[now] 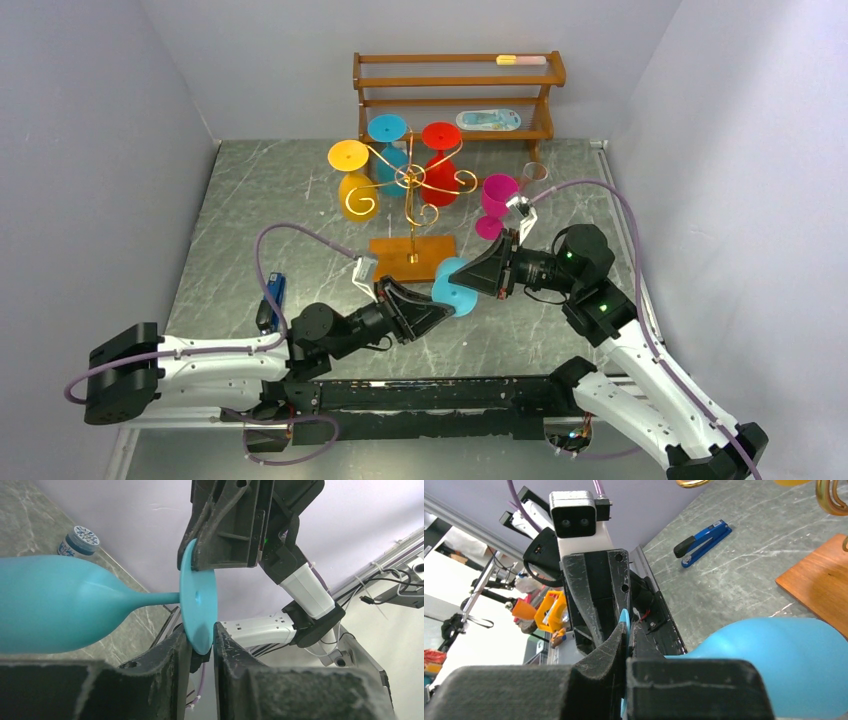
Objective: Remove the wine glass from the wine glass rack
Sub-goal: Place the wine glass at the center of the board.
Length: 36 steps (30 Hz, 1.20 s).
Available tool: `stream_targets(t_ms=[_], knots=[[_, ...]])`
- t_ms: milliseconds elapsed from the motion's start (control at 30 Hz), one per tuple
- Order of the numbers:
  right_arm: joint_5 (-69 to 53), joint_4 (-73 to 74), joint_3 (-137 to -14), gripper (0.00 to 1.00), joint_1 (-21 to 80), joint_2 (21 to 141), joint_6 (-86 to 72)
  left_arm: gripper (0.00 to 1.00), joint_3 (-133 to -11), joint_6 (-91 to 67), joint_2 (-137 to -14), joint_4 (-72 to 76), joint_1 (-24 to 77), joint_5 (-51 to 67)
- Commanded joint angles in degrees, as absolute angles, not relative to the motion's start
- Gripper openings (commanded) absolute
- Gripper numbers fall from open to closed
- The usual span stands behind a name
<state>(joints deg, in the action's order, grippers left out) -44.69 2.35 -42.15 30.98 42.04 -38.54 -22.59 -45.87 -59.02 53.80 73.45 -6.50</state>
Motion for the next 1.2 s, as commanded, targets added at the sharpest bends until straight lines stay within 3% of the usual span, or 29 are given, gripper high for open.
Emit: stream_targets(t_ms=[0, 200, 333, 433, 533, 667, 767, 900, 1000, 1100, 1167], knots=[[-47.38, 0.86, -42.62, 0.00, 31.44, 42.17, -38.77, 0.24, -20.86, -45.45, -57.66, 59.20, 73.83, -9.48], [-52.35, -4.13, -40.54, 0.01, 31.38, 41.12, -40.04, 0.06, -20.54, -42.86, -55.42, 55.18, 73.83, -10.00], [-53.82, -3.73, -40.15, 0.21, 31.38, 40.97, -38.07, 0.05, -20.43, -40.07, -51.96, 51.40, 73.83, -9.60], [-52.91, 5.46, -41.85, 0.30, 31.38, 41.60, -32.12, 0.05, -21.97, -37.01, -48.70, 43.46, 73.83, -8.76], [-54.72, 6.68, -41.13, 0.25, 31.38, 41.27, -29.63, 0.05, -23.82, -34.47, -46.06, 36.36, 73.79, -9.25], [-55.89, 1.38, -40.34, 0.02, 31.44, 41.53, -31.92, 0.05, -28.20, -30.04, -45.97, 28.49, 73.74, -5.48], [-57.34, -4.87, -38.49, 0.00, 31.64, 40.72, -34.90, 0.05, -31.23, -28.66, -47.01, 23.42, 73.74, -4.93], [-56.77, -4.01, -38.09, 0.00, 32.12, 39.99, -32.60, 0.32, -30.94, -29.72, -47.92, 25.48, 73.73, -4.98], [-56.02, -0.91, -38.71, 0.00, 32.17, 40.08, -30.22, 0.29, -30.50, -30.54, -49.64, 28.58, 73.74, -3.19], [-55.50, -1.53, -38.25, 0.00, 32.25, 39.83, -30.07, 0.13, -30.89, -30.46, -51.47, 29.55, 73.74, -1.51], [-54.99, -1.50, -38.40, 0.00, 32.24, 39.81, -30.07, 0.08, -30.77, -30.66, -51.71, 29.67, 73.74, -1.72]])
